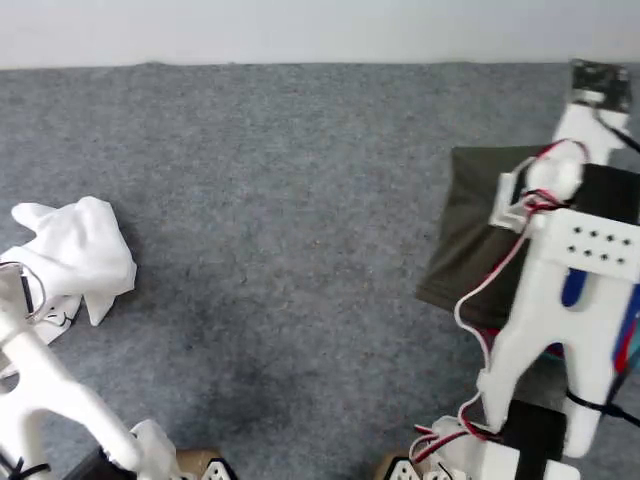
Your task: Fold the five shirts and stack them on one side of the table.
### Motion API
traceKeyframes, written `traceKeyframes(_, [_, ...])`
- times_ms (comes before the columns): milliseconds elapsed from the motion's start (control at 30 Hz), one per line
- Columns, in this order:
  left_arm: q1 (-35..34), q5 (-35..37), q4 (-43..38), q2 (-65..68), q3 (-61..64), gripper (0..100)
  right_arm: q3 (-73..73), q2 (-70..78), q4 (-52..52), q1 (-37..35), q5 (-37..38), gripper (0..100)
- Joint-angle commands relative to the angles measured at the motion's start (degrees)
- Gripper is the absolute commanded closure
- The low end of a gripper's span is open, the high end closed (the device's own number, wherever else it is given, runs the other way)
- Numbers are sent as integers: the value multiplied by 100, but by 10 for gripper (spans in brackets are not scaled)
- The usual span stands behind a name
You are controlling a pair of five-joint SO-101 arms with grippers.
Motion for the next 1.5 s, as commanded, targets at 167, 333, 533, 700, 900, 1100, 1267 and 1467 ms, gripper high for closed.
traceKeyframes(167, [-26, -44, 9, -185, -251, 985, 554, 13, -1270, 1015, 809, 989])
traceKeyframes(333, [-18, -53, 9, -185, -251, 985, 941, 13, -1719, 1279, 1020, 989])
traceKeyframes(533, [-9, -53, 26, -185, -251, 985, 1565, 22, -2510, 1587, 1380, 989])
traceKeyframes(700, [-9, -53, 9, -185, -251, 985, 1987, -22, -3187, 1807, 2286, 957])
traceKeyframes(900, [0, -53, 0, -185, -251, 985, 1732, -40, -3073, 2070, 2620, 676])
traceKeyframes(1100, [-9, -53, 26, -185, -251, 985, 1099, -31, -2431, 1956, 2620, 786])
traceKeyframes(1267, [-9, -53, 26, -185, -251, 985, 1143, 22, -2396, 1640, 2611, 998])
traceKeyframes(1467, [-18, -53, 26, -185, -242, 985, 2004, 22, -2352, 1121, 2611, 987])
